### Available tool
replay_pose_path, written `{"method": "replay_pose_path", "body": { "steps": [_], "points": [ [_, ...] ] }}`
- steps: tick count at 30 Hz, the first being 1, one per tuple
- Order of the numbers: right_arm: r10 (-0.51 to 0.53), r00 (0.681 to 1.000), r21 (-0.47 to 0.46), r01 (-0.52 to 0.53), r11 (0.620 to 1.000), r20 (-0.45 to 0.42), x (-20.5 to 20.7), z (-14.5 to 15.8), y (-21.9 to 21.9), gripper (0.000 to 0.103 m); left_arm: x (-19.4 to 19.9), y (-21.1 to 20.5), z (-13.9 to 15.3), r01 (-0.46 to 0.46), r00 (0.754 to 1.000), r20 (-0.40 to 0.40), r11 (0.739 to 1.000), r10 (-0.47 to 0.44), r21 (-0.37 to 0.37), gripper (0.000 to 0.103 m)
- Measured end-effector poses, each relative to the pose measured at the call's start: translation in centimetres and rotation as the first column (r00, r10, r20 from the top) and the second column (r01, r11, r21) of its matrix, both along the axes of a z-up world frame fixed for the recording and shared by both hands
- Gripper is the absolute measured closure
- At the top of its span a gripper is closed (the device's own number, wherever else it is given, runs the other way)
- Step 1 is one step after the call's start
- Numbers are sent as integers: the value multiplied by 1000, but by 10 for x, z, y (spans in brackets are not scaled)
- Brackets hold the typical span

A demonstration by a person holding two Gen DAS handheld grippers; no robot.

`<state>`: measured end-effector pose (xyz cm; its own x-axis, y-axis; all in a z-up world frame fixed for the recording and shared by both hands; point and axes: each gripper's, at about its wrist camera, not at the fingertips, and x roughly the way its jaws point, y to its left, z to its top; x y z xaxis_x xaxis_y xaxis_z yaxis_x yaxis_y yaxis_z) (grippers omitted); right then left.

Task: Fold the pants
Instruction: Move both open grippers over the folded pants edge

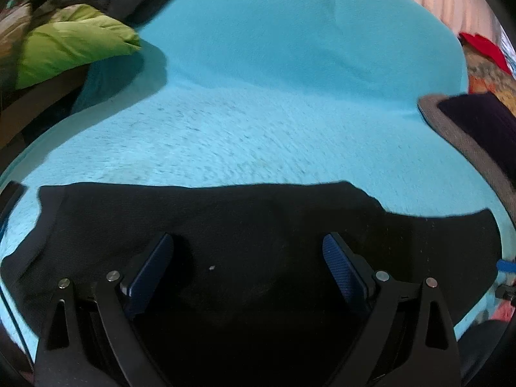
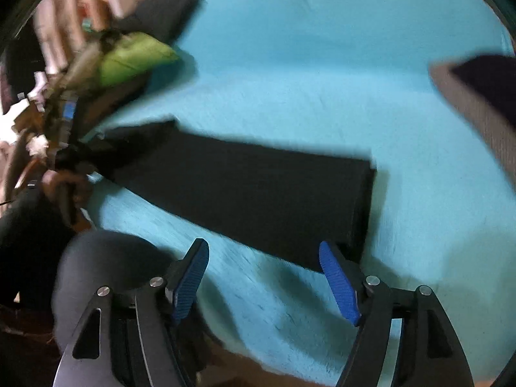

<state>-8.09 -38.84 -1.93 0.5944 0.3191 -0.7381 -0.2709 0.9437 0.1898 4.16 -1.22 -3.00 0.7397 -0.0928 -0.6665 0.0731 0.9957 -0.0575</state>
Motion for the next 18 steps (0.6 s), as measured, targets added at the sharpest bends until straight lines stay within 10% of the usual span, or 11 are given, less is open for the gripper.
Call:
{"method": "replay_pose_path", "body": {
  "steps": [8, 14, 18],
  "points": [
    [-18, 1000, 66, 17, 998, 15, 2, -3, 1, 19, -34, 72, 27, -317, 932, 161, 945, 325, -75, 9],
    [-16, 1000, 46, 16, 999, 8, 1, 0, 1, 18, -26, 144, -11, -555, 832, -83, 823, 549, -122, 7],
    [-46, 999, 90, 46, 995, 6, 2, 12, -6, 19, -29, 141, -6, -533, 845, -57, 829, 532, -167, 7]
  ]
}}
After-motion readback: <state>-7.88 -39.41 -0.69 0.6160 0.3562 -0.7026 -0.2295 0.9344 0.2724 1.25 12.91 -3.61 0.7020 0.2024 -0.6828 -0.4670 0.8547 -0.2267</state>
